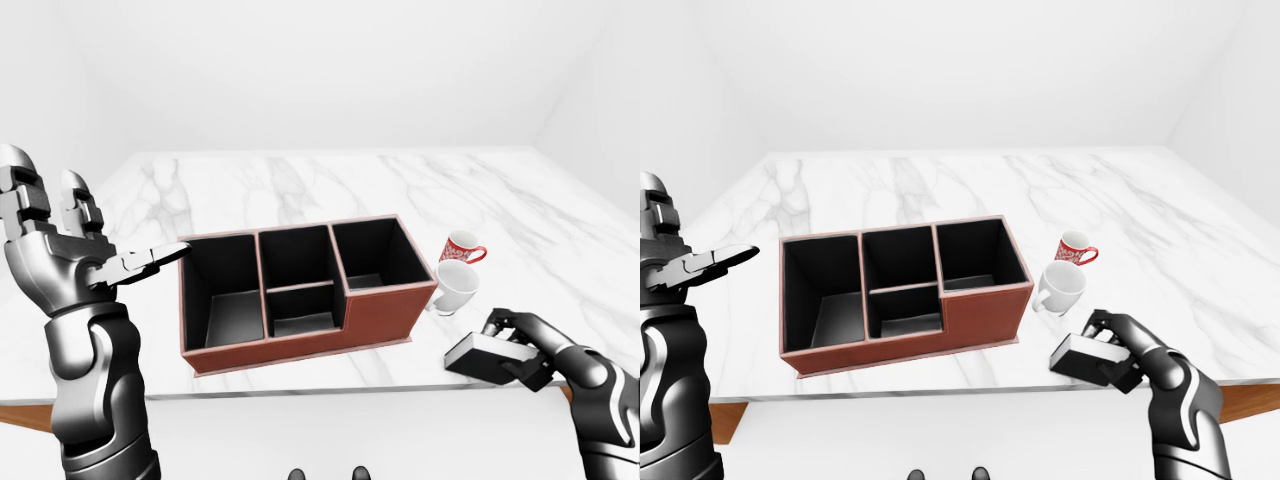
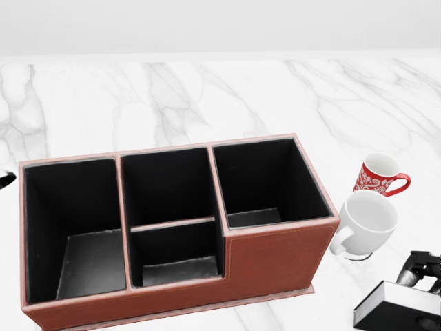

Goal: Pick up the book and place it in the right compartment of the caddy.

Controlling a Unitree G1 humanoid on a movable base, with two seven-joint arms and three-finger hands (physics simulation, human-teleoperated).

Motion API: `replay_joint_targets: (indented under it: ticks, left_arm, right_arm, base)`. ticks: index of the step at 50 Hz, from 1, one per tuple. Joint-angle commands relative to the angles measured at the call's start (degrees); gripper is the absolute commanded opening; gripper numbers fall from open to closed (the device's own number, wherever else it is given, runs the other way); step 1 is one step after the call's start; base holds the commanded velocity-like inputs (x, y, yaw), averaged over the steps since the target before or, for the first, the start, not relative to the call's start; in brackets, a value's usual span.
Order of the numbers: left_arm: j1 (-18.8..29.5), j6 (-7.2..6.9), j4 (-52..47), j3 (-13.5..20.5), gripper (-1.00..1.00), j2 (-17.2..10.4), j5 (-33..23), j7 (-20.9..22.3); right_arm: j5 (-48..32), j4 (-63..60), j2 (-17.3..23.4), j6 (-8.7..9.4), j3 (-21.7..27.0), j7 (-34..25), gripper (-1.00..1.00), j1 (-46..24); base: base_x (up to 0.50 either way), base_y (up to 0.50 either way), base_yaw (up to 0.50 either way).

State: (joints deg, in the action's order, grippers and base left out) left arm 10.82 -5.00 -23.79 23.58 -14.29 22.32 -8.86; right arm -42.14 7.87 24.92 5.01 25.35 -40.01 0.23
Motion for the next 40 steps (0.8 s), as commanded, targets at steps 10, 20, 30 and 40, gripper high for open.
replay_joint_targets:
  ticks: [10, 20, 30, 40]
  left_arm:
    - [0.2, 0.0, 0.15, -0.06, 1.0, -0.04, -0.02, -0.08]
    - [0.13, 0.0, 0.14, -0.11, 1.0, -0.02, 0.0, -0.06]
    - [0.04, 0.0, -0.08, 0.0, 1.0, -0.04, 0.07, -0.09]
    - [-0.13, 0.0, -0.15, -0.2, 1.0, 0.2, -0.22, 0.08]
  right_arm:
    - [-2.75, -21.03, 3.64, -0.01, 4.41, 0.01, -1.0, -4.89]
    - [-3.6, -26.52, 9.68, -0.01, 8.1, 0.01, -1.0, -9.27]
    - [-5.18, -30.62, 15.01, -0.01, 8.31, 0.01, -1.0, -14.09]
    - [-6.96, -31.16, 23.08, -0.01, 1.23, 0.01, -1.0, -27.23]
  base:
    - [0.0, 0.0, 0.0]
    - [0.0, 0.0, 0.0]
    - [0.0, 0.0, 0.0]
    - [0.0, 0.0, 0.0]
